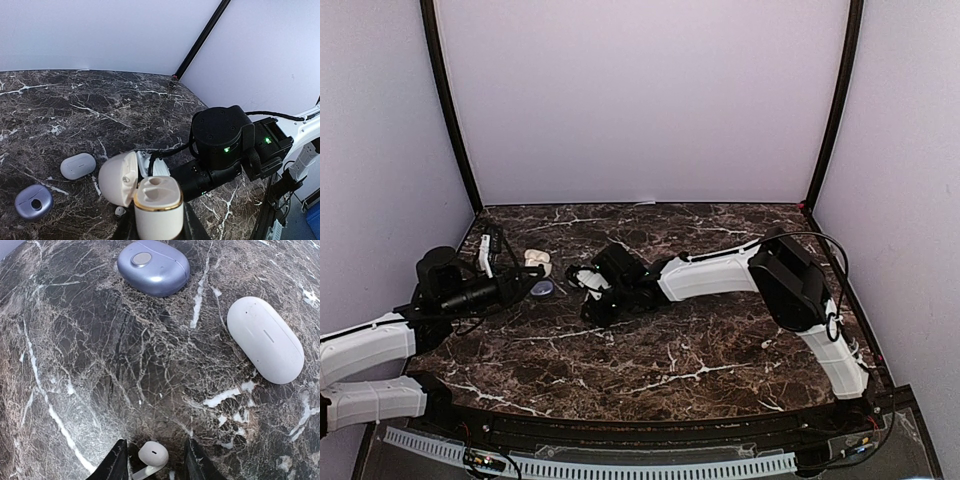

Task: Insert the wireless bluetooth earbuds into the charging case
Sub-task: Move the right earbud to the center of the board.

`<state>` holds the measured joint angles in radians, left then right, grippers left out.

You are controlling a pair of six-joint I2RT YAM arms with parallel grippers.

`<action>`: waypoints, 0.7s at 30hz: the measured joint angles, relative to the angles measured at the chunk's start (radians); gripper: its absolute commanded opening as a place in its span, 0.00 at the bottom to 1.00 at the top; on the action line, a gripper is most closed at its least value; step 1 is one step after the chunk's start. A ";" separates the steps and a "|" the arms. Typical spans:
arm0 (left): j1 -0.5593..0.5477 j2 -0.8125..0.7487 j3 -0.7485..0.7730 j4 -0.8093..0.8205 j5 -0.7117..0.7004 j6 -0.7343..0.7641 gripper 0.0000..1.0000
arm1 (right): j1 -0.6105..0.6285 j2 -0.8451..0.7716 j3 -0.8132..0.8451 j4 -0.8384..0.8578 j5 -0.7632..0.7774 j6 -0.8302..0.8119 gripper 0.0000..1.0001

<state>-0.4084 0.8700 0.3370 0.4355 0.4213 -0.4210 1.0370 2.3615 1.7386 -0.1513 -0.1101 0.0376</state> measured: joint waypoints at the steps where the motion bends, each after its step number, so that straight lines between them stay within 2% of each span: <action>1: 0.000 0.003 0.000 0.000 0.001 0.000 0.13 | 0.000 0.000 0.001 0.000 0.000 0.000 0.35; 5: 0.000 0.016 0.000 0.000 0.006 0.000 0.13 | 0.000 0.000 0.002 -0.003 0.000 -0.006 0.28; 12: 0.000 0.019 0.000 0.002 0.010 0.010 0.13 | 0.000 -0.006 -0.027 0.034 0.009 -0.007 0.25; 21: 0.000 0.125 0.000 0.099 0.149 0.000 0.11 | 0.000 -0.175 -0.288 0.141 0.051 0.005 0.25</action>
<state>-0.4088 0.9947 0.3374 0.5346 0.5701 -0.4213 1.0370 2.1868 1.4509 -0.0105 -0.0593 0.0429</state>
